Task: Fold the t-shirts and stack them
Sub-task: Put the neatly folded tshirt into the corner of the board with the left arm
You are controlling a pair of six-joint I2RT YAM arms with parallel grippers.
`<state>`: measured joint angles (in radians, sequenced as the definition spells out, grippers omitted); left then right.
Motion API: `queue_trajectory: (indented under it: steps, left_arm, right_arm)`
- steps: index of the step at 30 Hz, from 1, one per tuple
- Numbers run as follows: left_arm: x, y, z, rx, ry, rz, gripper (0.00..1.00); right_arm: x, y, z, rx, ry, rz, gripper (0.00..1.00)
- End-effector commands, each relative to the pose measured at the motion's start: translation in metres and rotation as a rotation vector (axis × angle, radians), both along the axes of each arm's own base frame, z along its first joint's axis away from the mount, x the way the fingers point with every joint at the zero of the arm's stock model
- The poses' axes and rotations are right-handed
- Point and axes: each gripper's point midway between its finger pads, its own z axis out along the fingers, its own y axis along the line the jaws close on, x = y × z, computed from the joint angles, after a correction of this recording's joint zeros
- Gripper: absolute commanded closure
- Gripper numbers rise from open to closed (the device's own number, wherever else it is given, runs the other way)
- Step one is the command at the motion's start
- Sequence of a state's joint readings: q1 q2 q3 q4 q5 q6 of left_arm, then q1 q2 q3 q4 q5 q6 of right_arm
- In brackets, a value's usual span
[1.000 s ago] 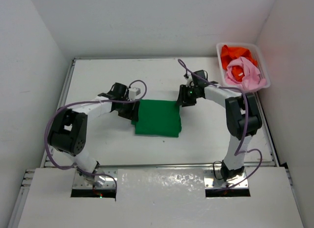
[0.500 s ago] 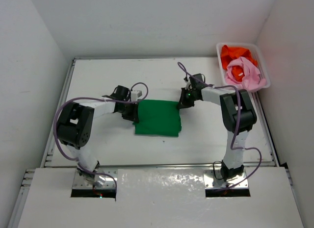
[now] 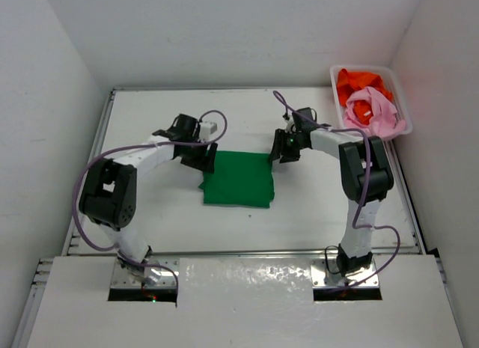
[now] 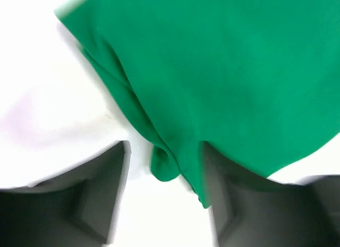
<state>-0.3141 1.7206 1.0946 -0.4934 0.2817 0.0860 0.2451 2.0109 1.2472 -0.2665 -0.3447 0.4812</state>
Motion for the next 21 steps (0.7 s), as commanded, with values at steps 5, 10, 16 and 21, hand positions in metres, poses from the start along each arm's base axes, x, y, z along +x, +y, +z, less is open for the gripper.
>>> queue_trajectory:
  steps: [5,10,16,21]
  left_arm:
    - [0.033,-0.002,0.058,-0.016,-0.155,0.044,0.0]
    - [0.033,0.005,0.01,-0.021,-0.054,0.113,0.0]
    - [0.029,0.006,-0.014,-0.054,0.015,0.147,0.0]
    - [-0.004,-0.025,-0.038,-0.172,0.114,0.074,0.14]
  right_arm:
    - [-0.008,-0.019,0.048,-0.083,-0.088,0.013,0.45]
    - [-0.032,-0.024,0.041,-0.083,-0.049,-0.007,0.45]
    - [-0.06,-0.012,0.025,-0.036,-0.007,0.005,0.45]
    - [-0.071,0.002,0.013,0.041,0.025,-0.003,0.48]
